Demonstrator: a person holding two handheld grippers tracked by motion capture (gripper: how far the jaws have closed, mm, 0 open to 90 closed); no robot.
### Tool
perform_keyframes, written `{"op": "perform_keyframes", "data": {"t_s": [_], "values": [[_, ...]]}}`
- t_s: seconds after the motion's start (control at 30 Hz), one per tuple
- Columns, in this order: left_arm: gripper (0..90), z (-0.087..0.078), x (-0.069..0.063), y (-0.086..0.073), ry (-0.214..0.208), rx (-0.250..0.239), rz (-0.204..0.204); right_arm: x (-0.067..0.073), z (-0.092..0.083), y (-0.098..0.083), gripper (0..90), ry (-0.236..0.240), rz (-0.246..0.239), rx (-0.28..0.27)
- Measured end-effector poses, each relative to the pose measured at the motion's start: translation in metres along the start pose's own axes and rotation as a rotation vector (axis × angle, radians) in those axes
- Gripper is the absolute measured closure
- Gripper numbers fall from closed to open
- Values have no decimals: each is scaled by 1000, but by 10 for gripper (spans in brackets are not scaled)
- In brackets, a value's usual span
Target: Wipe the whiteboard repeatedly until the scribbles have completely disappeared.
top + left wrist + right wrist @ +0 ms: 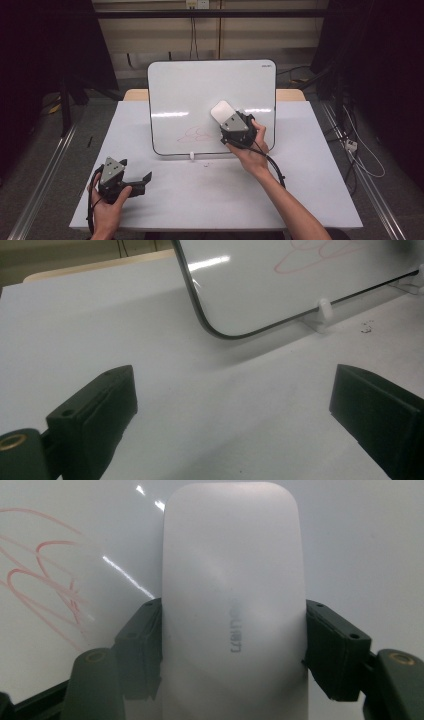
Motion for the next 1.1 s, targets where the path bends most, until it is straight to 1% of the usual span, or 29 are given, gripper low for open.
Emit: {"op": "perform_keyframes", "data": {"t_s": [0.07, 0.1, 0.17, 0.3, 0.33, 0.43, 0.5, 0.57, 0.63, 0.67, 0.73, 0.83, 0.9, 0.97, 1.0, 1.1], "values": [[49, 0, -1, 0, -2, -1, 0, 2, 0, -1, 316, -10, -3, -4], [49, 0, -1, 0, -2, -2, 2, 5, 0, -1, 316, -6, -7, -4], [49, 0, -1, 0, -2, -1, 0, 14, -1, -3, 316, -3, -36, -6], [49, 1, -1, 0, -1, 3, 2, 35, -1, -4, 316, 14, -79, -17], [49, 1, -1, 0, -1, 1, 1, 38, -1, -4, 316, 15, -80, -17], [49, 1, -1, 0, -1, 4, 2, 46, -1, -5, 316, 21, -99, -19], [49, 2, -1, 0, -4, 3, -4, 49, -2, -6, 316, 23, -101, -18], [49, 1, -1, 0, -5, 3, 5, 54, -3, -7, 316, 32, -123, -16], [49, 1, -1, 0, -4, -1, 0, 60, -4, -10, 316, 45, -144, -13], [49, 1, -1, 0, -5, 0, -1, 63, -5, -11, 316, 43, -155, -11], [49, 0, -1, 1, -2, -1, -1, 63, -5, -11, 317, 49, -158, -2], [49, 0, 0, 0, -3, -3, -4, 59, -4, -9, 316, 75, -149, 6], [49, 0, 0, 0, -3, -6, -6, 56, -2, -6, 316, 73, -150, 1], [49, 0, 0, 1, -4, -9, -9, 50, 0, -1, 316, 65, -120, -2], [49, 0, 0, 1, -5, -6, -3, 46, 1, 2, 316, 63, -100, -3], [49, 0, 0, 0, -6, -6, -6, 35, 6, 12, 316, 51, -71, -6]]}}
Point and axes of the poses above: each handheld gripper's, and its own axes: z roughly forward along the jaws, y roughly out of its top, x roughly to its left, the point moved 2 cm from there along z, roughly forward along the jaws, and after that the axes turned 1 degree about -x, right-handed, at the moved point
